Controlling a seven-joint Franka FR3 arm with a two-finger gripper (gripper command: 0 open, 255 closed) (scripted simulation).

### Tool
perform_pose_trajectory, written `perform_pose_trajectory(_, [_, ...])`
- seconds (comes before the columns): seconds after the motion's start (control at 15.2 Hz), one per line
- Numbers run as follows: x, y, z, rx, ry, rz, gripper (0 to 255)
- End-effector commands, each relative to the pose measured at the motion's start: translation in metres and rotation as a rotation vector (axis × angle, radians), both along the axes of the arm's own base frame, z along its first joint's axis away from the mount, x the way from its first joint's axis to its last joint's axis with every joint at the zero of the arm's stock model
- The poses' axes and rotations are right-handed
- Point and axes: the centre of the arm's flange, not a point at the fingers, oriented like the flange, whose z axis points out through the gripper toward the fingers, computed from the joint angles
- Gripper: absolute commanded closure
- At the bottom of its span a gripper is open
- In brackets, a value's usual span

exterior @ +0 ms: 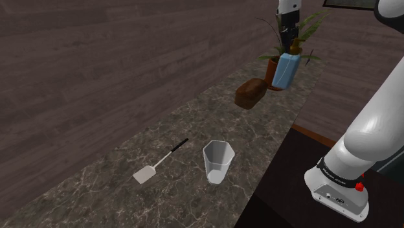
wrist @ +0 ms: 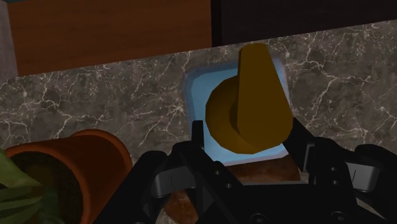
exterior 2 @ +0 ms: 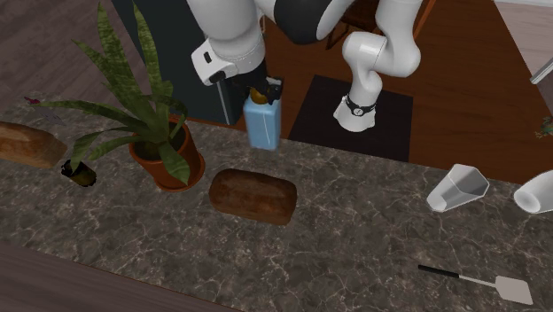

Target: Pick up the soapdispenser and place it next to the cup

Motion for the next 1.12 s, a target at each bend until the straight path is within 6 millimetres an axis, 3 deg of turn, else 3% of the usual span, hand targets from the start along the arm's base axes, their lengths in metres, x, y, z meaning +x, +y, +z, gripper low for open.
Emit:
perform_pose_trajectory(0.0, [0.000,-0.001,0.012,0.000,0.000,0.000,255])
perform_pose_trajectory(1.06, [0.000,-0.001,0.096,0.000,0.000,0.000,255])
